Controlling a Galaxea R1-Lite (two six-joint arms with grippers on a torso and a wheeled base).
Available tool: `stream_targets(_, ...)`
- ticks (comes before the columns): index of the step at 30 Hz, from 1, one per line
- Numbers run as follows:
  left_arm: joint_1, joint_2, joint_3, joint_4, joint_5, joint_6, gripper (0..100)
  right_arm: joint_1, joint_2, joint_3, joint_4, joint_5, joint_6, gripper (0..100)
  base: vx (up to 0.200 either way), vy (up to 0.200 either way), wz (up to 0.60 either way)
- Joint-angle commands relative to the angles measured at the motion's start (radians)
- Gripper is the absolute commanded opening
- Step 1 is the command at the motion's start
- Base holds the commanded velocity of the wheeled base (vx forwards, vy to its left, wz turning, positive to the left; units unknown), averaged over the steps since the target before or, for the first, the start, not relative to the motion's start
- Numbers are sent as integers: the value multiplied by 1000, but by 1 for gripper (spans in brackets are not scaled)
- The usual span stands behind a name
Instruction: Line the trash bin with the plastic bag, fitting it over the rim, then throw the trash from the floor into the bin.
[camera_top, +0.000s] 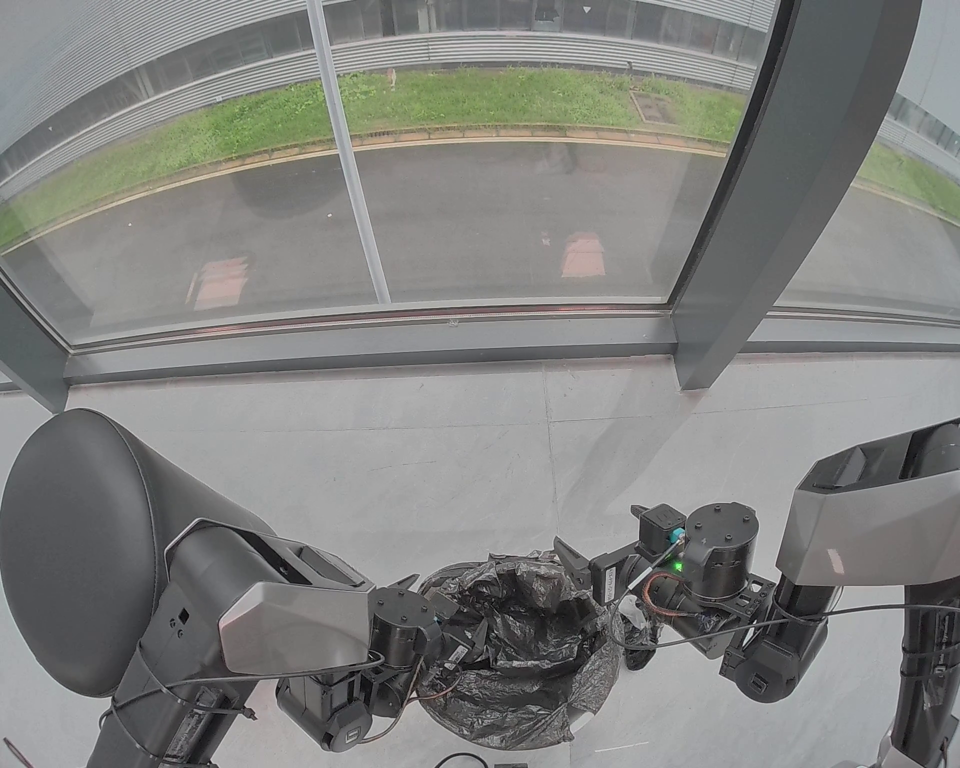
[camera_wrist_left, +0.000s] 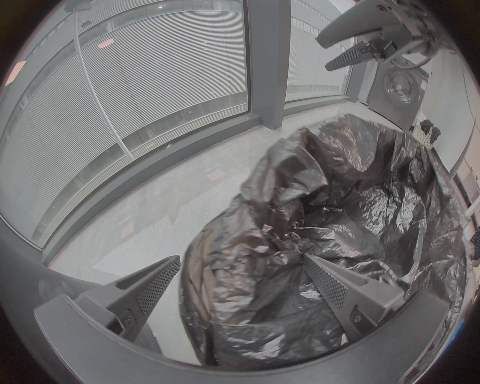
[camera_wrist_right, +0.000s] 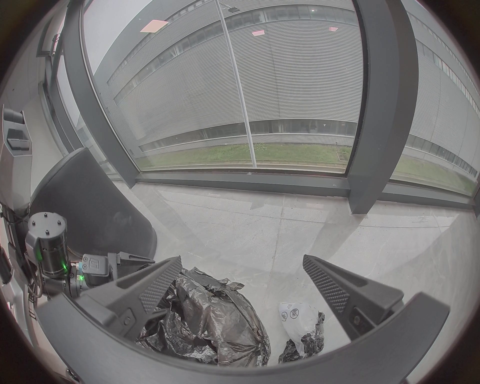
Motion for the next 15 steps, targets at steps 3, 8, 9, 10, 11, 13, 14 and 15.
stream_targets(3, -14, 14, -20, 2, 0, 9, 100, 0, 0, -3, 0, 0, 0, 100, 0, 0, 0)
stream_targets(8, -26, 3, -62, 5, 17, 6, 100, -3, 0, -3, 0, -2, 0, 100, 0, 0, 0)
stream_targets(9, -28, -2, -62, -1, 26, 4, 100, -3, 0, -3, 0, -2, 0, 100, 0, 0, 0)
stream_targets(10, -32, -6, -61, -9, 35, 3, 100, -3, 0, -3, 0, -2, 0, 100, 0, 0, 0)
stream_targets(11, -32, -6, -61, -9, 35, 3, 100, -3, 0, -3, 0, -2, 0, 100, 0, 0, 0)
stream_targets(13, -52, -34, -47, -18, 48, -2, 100, -5, 0, -3, 0, -2, 0, 100, 0, 0, 0)
stream_targets(14, -60, -43, -43, -16, 48, -4, 100, -5, 0, -4, 0, -2, 0, 100, 0, 0, 0)
stream_targets(15, -69, -49, -41, -16, 49, -5, 100, -5, 0, -3, 0, -2, 0, 100, 0, 0, 0)
